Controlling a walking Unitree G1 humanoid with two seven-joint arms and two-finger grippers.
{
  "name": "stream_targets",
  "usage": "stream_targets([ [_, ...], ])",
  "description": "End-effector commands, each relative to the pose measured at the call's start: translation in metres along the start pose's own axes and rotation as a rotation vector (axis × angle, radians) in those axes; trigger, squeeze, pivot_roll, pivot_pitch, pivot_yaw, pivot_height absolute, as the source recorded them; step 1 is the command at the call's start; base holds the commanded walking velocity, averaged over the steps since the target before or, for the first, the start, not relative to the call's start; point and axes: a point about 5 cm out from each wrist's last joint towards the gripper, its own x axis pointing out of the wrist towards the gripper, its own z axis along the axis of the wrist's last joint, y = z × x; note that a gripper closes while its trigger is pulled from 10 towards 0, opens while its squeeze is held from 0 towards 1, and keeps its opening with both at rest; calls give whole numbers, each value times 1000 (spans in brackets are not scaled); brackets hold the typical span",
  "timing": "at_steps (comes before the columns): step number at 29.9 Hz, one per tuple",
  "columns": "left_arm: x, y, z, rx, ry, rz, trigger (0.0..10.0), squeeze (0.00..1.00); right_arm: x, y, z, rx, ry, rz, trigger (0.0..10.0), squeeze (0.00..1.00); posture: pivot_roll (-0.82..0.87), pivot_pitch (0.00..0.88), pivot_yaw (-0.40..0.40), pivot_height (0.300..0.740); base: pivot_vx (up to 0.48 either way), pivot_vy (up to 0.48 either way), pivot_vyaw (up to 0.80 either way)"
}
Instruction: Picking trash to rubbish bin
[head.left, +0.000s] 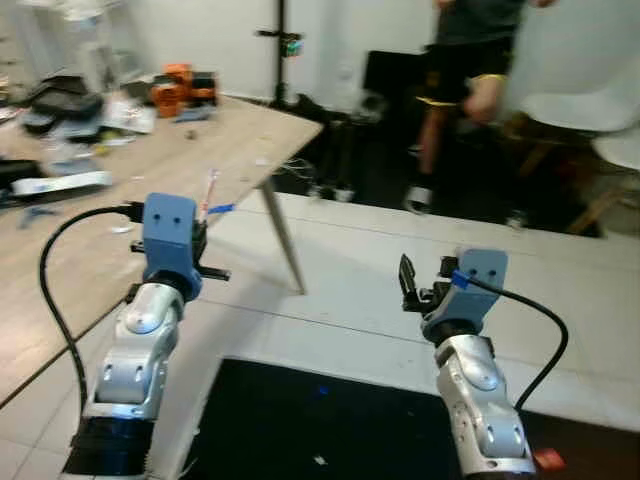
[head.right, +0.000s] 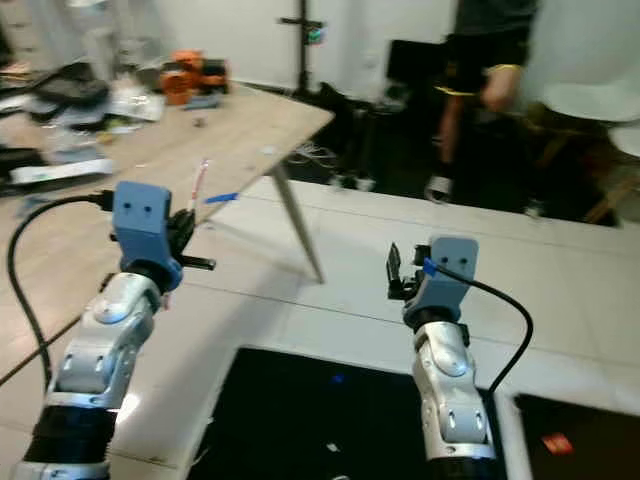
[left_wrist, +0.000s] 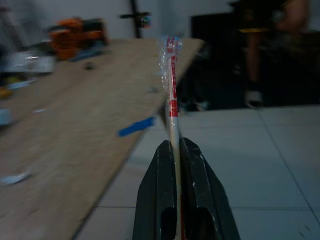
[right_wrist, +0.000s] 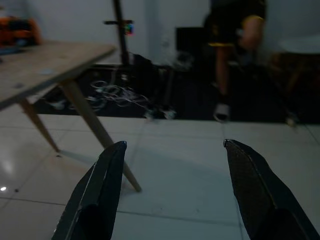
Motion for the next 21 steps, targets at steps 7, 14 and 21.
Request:
stream_targets([
  [7,-2,-5,-2,-5,1,-33,10000,0,-3,1,-7,2,28,-10,10000,0,-7,115,16,740,0,0,-800],
  [14,0,0,1,1,-19,-8,10000,0,-1,0,-5,3,20,-19,10000,0,-12,115,23,740,0,0,-800],
  [21,3,-1,2,-4,-26,-8,10000,0,0,-2,-3,1,10,-24,10000,0,-15,121,25,740,0,0,-800],
])
